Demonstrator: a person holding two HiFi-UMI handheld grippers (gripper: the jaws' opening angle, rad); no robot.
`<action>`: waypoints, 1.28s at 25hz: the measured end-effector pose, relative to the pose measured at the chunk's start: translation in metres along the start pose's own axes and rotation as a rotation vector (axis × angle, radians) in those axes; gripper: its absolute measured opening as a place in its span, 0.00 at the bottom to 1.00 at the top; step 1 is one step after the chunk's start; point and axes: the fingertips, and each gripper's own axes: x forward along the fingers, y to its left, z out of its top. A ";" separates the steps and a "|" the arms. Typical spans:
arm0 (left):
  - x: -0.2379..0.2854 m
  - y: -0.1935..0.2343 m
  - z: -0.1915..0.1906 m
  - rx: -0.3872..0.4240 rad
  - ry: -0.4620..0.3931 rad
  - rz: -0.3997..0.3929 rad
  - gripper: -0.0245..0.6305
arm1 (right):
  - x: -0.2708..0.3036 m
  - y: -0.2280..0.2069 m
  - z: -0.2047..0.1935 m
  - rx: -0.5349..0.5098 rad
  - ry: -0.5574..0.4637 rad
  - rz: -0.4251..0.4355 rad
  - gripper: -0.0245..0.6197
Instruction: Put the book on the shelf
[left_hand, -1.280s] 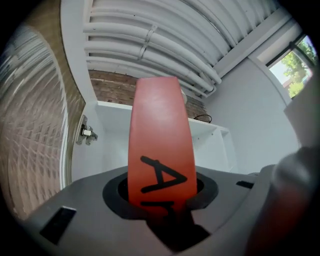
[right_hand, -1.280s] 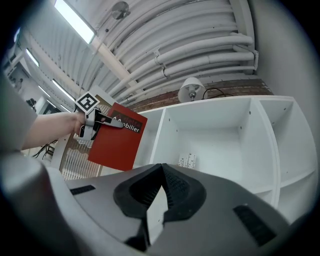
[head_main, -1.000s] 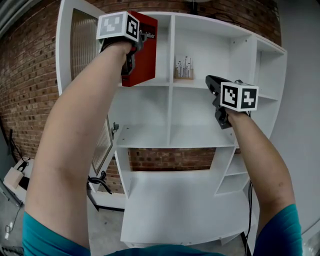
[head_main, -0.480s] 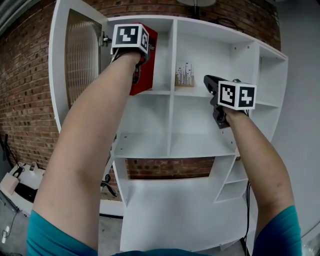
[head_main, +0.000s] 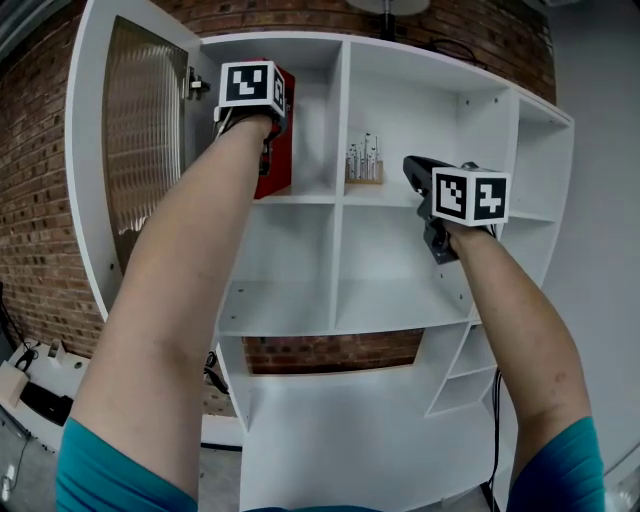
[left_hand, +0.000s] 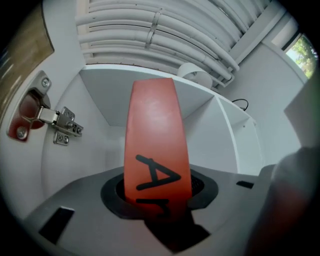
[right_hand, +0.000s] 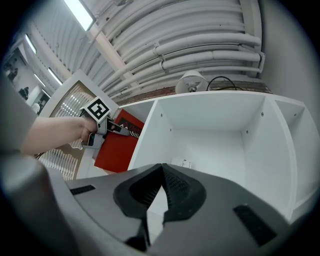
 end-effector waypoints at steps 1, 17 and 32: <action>0.005 0.001 0.000 0.002 0.001 0.007 0.30 | 0.002 -0.002 -0.001 0.001 0.003 -0.003 0.07; 0.053 0.000 -0.012 0.037 0.006 0.014 0.30 | 0.017 -0.030 -0.025 0.016 0.034 -0.048 0.07; 0.058 -0.002 -0.024 0.076 0.004 0.001 0.42 | 0.003 -0.037 -0.042 0.030 0.066 -0.078 0.07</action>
